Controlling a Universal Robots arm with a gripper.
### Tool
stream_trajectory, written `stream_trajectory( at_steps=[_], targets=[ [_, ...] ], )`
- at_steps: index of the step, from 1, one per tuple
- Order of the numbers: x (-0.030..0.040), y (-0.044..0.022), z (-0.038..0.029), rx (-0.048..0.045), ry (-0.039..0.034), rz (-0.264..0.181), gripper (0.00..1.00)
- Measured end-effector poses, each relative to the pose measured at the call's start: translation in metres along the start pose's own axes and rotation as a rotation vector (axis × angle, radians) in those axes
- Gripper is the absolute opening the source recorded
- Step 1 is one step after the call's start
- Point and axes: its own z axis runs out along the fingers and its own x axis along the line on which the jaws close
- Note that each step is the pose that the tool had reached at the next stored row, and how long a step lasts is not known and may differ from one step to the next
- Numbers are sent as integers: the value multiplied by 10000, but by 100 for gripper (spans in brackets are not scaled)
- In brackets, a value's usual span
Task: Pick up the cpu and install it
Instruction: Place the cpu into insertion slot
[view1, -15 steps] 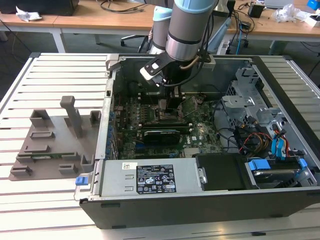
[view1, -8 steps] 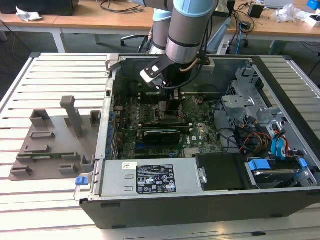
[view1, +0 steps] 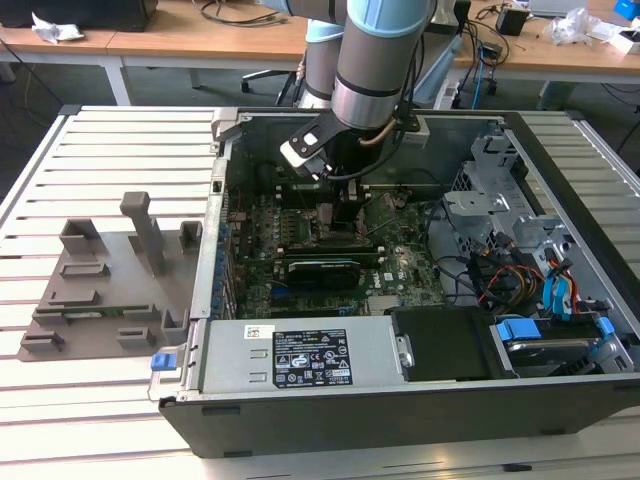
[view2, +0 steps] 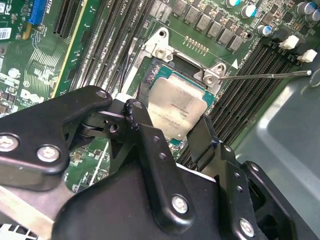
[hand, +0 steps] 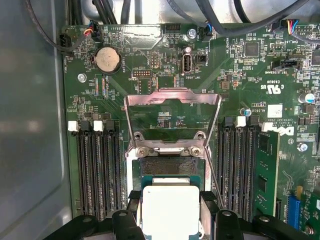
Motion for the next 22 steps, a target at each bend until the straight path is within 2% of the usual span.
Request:
stream_trajectory(
  at_steps=[1, 2, 3, 5, 8, 11, 14, 17, 22],
  targets=[
    [0, -1, 0, -193, -5, 0, 55],
    [0, -1, 0, -343, -4, 1, 55],
    [0, -1, 1, -425, 0, 3, 55],
    [-1, -1, 1, -486, 1, 3, 55],
    [-1, -8, 4, -497, -36, 5, 55],
    [0, -17, 19, -502, -169, 8, 55],
    [0, -56, 51, -502, -172, -29, 55],
    [0, -66, 123, -503, -171, -40, 55],
    [6, -66, 183, -502, -176, -99, 55]
  ],
)
